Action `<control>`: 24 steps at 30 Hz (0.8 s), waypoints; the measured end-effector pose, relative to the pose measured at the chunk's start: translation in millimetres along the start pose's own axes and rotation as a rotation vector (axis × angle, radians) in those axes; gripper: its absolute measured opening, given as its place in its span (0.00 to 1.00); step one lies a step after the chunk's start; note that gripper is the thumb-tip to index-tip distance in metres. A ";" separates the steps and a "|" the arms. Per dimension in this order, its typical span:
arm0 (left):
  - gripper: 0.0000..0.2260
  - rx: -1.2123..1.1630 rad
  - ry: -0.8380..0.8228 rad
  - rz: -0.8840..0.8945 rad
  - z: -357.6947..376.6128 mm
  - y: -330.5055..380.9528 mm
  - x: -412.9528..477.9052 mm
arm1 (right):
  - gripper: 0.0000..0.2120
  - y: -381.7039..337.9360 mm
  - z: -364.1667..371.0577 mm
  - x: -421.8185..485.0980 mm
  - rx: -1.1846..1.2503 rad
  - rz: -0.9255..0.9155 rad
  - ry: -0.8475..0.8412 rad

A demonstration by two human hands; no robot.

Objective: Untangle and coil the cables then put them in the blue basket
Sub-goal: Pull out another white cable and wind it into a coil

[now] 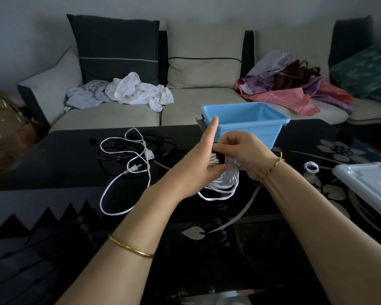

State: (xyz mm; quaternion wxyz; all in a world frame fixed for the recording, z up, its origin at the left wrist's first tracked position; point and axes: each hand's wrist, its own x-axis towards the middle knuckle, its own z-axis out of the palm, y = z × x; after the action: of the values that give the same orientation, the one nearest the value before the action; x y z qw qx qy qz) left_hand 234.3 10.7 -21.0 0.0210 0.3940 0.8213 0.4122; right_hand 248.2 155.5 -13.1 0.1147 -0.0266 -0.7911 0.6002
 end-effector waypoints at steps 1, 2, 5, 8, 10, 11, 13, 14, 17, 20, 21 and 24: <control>0.42 0.012 0.006 -0.007 0.4 0.4 0.1 | 0.10 0.3 0.5 0.3 0.011 0.005 0.001; 0.42 0.020 0.018 -0.008 0.7 1.8 0.2 | 0.10 0.4 0.7 1.1 0.020 0.008 0.006; 0.41 0.014 0.071 -0.009 1.0 4.0 1.1 | 0.11 -1.0 1.2 2.8 0.020 0.022 0.023; 0.42 0.032 0.088 -0.009 0.9 3.4 0.9 | 0.08 1.2 1.4 3.0 0.018 0.051 0.023; 0.42 0.069 0.102 0.007 0.9 3.8 -0.4 | 0.07 2.8 1.5 3.2 0.025 0.055 0.044; 0.42 0.090 0.116 0.015 0.6 3.8 -0.6 | 0.07 3.3 1.7 3.6 0.019 0.052 0.054; 0.40 0.117 0.144 0.025 -0.1 2.4 -0.1 | 0.08 2.2 2.4 3.5 -0.016 0.030 0.055; 0.38 0.119 0.145 0.034 0.1 1.1 0.4 | 0.08 2.2 2.7 3.4 -0.035 0.021 0.054; 0.34 0.124 0.105 0.044 2.1 -0.8 1.5 | 0.11 3.4 3.4 4.1 -0.114 -0.006 0.111; 0.30 0.124 0.088 0.021 4.2 -0.6 2.9 | 0.11 7.4 4.4 5.4 -0.217 -0.051 0.190; 0.28 0.120 0.084 0.008 4.8 -0.6 3.5 | 0.10 8.1 4.7 4.4 -0.245 -0.060 0.207; 0.22 0.120 0.056 -0.025 6.4 -3.8 5.5 | 0.06 13.2 3.9 1.7 -0.183 -0.023 0.213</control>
State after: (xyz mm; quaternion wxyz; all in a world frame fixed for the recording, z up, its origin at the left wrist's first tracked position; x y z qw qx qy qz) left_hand 230.4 17.3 -26.2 -0.0205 0.3725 0.8495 0.3730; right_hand 244.5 155.8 -26.4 0.2021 -0.0914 -0.8261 0.5180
